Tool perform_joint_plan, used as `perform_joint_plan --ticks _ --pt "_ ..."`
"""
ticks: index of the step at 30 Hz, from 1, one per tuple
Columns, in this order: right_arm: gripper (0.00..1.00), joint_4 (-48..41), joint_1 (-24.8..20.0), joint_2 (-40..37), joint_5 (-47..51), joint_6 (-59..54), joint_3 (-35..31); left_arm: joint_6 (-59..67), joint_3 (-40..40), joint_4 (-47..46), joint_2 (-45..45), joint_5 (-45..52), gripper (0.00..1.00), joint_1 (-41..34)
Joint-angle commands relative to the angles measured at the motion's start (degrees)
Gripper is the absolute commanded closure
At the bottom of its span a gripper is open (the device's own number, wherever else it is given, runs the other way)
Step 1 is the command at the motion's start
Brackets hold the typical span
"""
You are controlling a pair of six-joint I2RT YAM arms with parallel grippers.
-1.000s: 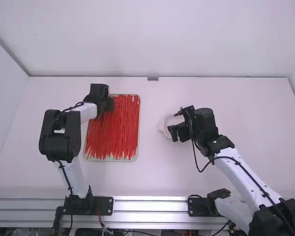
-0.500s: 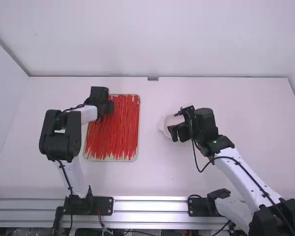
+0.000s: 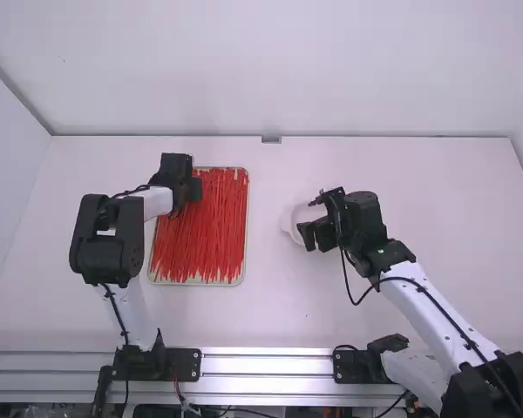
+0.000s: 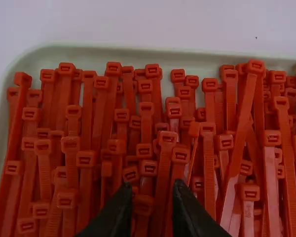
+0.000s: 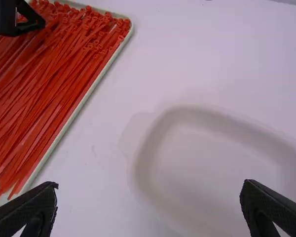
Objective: Fasten the cable tie
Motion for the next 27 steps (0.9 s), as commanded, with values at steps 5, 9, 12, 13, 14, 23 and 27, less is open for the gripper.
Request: perform_joint_plan --ticks 5,9,12,13,14,23,27 --pt "0.01 -0.33 -0.2 -0.83 0.07 -0.07 1.95 0.31 -0.24 0.13 0.74 -0.39 0.79 0.17" --pt "0.01 -0.31 -0.2 -0.83 0.04 -0.09 1.95 0.33 -0.28 0.11 0.74 -0.39 0.79 0.17" --pt "0.01 -0.31 -0.2 -0.83 0.04 -0.07 1.95 0.28 -0.28 0.13 0.74 -0.35 0.8 0.17" --pt "0.01 -0.33 -0.22 -0.83 0.07 -0.09 1.95 0.28 -0.28 0.13 0.74 -0.39 0.8 0.17" --pt "0.01 -0.33 -0.2 -0.83 0.09 -0.09 1.95 0.33 -0.28 0.13 0.74 -0.37 0.8 0.17" --pt "0.01 -0.33 -0.22 -0.83 0.04 -0.09 1.95 0.33 -0.33 0.09 0.74 -0.42 0.8 0.17" --pt "0.01 -0.35 -0.2 -0.83 0.04 -0.07 1.95 0.44 -0.33 -0.04 0.74 -0.42 0.8 0.17"
